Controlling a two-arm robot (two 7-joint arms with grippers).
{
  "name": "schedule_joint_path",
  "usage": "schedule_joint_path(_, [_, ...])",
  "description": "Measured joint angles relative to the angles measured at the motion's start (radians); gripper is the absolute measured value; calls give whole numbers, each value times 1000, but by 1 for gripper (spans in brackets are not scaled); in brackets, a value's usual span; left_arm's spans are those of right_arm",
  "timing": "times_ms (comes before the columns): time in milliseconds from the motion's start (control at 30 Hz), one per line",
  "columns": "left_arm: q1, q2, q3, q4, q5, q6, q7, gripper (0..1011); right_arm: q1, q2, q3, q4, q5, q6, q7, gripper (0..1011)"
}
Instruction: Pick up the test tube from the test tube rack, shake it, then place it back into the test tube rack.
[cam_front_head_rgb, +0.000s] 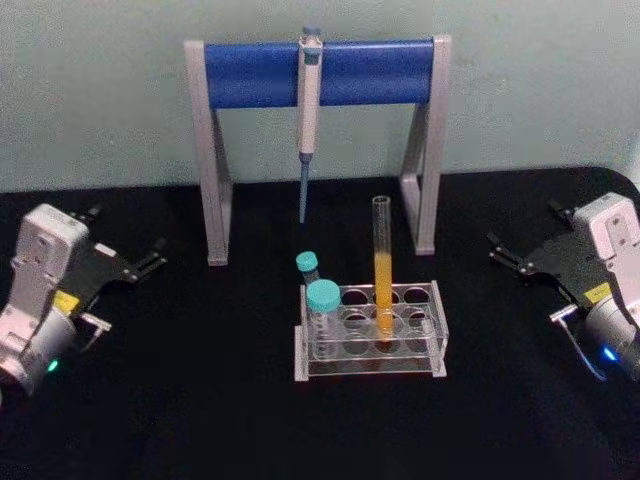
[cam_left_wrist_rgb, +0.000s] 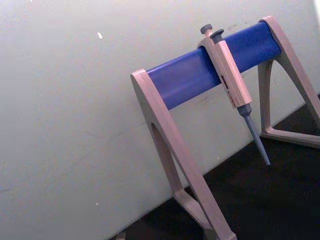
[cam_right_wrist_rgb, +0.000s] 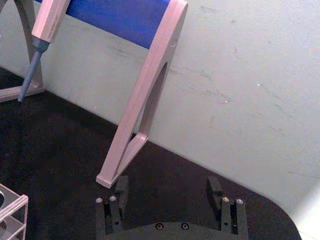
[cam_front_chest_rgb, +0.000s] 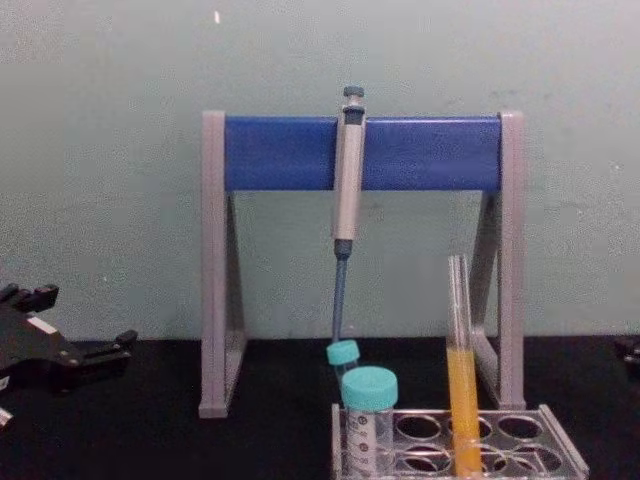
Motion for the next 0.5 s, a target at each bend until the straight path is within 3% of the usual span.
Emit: schedule_joint_path(500, [0,0,0,0,0,0,0,1001,0,0,0,0,0,0,0,1000])
